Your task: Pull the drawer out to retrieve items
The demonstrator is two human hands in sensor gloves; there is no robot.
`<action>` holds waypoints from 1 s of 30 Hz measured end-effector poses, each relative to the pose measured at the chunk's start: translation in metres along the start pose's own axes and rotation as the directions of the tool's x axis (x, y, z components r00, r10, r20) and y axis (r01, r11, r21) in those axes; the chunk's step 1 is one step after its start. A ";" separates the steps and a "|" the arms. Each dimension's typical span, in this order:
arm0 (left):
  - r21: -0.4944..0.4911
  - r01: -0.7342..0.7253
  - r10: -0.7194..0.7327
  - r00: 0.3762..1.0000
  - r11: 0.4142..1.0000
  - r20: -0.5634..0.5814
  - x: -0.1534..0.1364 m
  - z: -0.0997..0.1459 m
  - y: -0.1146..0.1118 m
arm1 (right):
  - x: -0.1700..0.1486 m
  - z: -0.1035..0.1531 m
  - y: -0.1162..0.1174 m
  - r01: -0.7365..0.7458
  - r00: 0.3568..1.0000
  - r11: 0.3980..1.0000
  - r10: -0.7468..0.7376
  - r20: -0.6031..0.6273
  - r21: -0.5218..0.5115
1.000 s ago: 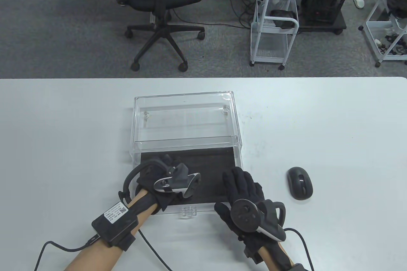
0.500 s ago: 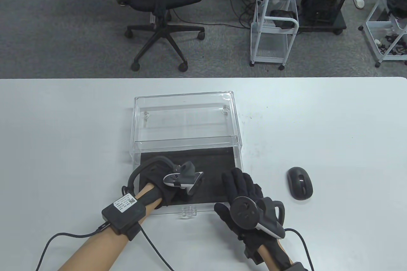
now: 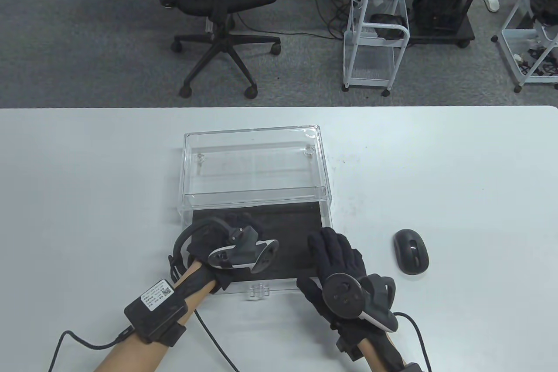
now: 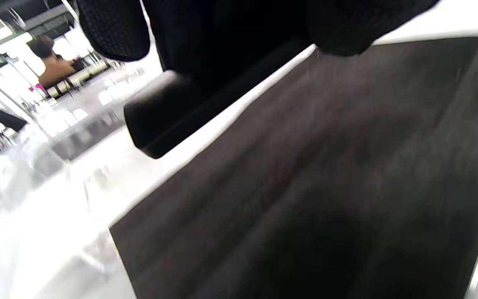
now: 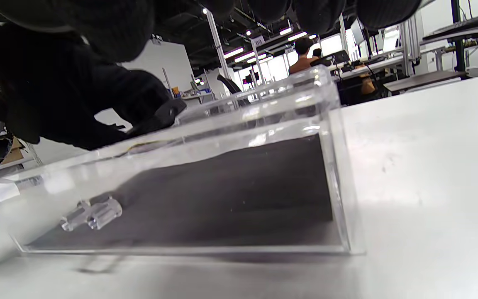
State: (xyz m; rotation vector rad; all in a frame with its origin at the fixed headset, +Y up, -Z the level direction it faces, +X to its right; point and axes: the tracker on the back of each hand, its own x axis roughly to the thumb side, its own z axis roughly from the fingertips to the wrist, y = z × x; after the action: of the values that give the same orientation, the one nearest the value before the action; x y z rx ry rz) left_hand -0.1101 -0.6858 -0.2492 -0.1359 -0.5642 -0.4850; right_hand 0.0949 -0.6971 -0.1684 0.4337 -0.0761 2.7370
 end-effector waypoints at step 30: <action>0.487 -0.248 0.261 0.964 0.837 0.042 0.054 0.076 -0.002 | 0.044 0.016 0.010 -0.348 0.867 0.869 0.441 0.231 -0.351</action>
State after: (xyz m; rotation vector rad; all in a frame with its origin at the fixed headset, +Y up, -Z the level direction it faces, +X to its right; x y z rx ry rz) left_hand -0.1081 -0.6900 -0.1557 0.2804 -0.6175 -0.0706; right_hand 0.0567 -0.6924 -0.1393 0.8280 -0.7317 2.9543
